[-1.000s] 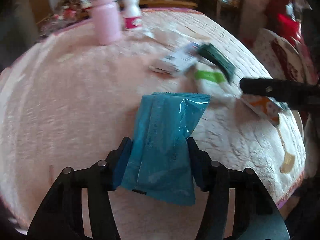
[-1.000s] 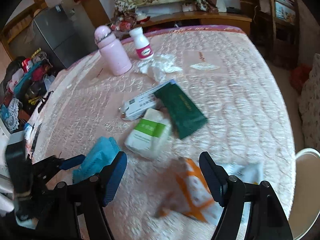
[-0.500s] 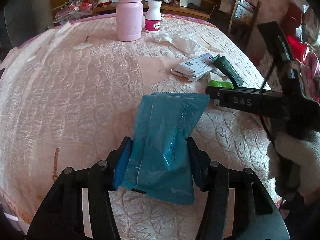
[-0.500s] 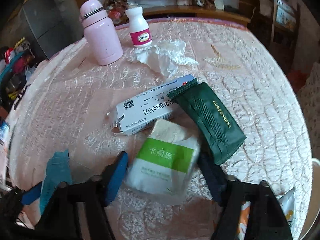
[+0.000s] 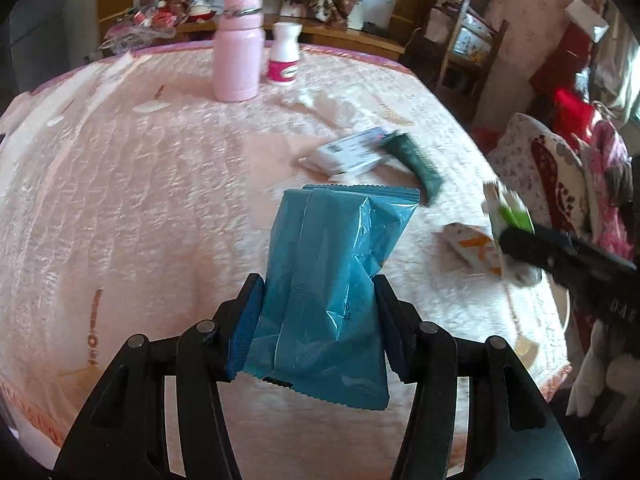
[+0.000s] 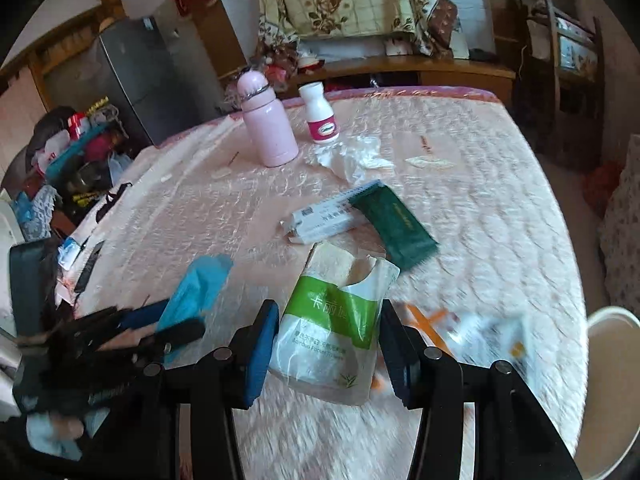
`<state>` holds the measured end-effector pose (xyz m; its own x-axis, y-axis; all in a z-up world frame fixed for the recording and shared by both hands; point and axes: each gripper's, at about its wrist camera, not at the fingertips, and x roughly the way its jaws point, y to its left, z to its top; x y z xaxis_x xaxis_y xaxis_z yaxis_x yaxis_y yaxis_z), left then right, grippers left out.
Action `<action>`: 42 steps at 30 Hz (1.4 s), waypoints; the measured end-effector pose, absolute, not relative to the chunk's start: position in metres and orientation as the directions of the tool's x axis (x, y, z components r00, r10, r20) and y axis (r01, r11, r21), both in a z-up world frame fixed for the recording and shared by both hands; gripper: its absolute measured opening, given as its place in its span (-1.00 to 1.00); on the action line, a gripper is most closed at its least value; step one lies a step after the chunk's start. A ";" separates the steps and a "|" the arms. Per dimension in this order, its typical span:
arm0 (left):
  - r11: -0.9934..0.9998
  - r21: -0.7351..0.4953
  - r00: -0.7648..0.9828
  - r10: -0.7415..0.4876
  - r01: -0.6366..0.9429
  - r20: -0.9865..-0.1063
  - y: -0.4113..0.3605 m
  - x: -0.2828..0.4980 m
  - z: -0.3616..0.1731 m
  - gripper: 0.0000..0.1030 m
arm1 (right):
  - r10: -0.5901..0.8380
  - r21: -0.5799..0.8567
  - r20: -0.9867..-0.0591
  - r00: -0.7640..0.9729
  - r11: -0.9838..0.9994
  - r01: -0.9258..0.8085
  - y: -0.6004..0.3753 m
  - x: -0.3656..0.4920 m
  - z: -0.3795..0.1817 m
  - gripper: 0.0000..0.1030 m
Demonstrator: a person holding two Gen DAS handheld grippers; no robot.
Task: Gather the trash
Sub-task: 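Carry the wipe pack and tissue pack over the white bucket and release both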
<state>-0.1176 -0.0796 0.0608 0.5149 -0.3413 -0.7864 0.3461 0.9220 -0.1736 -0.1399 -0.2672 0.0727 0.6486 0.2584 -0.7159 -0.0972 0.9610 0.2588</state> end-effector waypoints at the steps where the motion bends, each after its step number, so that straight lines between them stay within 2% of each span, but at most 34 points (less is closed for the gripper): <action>1: 0.917 -0.174 0.515 -0.349 0.358 -0.783 -0.085 -0.120 0.064 0.03 | 0.254 0.258 -0.716 0.651 0.962 -0.092 -0.271 -0.144 0.073 -0.07; 23: 0.776 -0.112 0.483 -0.491 0.621 -0.725 -0.240 -0.192 0.110 0.03 | 0.012 0.212 -0.727 0.687 0.955 0.207 -0.425 -0.259 0.072 -0.07; 42: 0.652 -0.118 0.359 -0.549 0.749 -0.755 -0.365 -0.217 0.093 0.03 | -0.121 0.198 -0.783 0.610 0.881 0.430 -0.532 -0.302 0.037 -0.07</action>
<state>-0.2169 -0.3649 0.0929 0.3586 -0.5487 -0.7552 0.7490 0.6520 -0.1181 -0.3019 -0.5323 0.0374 0.6096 -0.1211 -0.7834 0.4300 0.8808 0.1984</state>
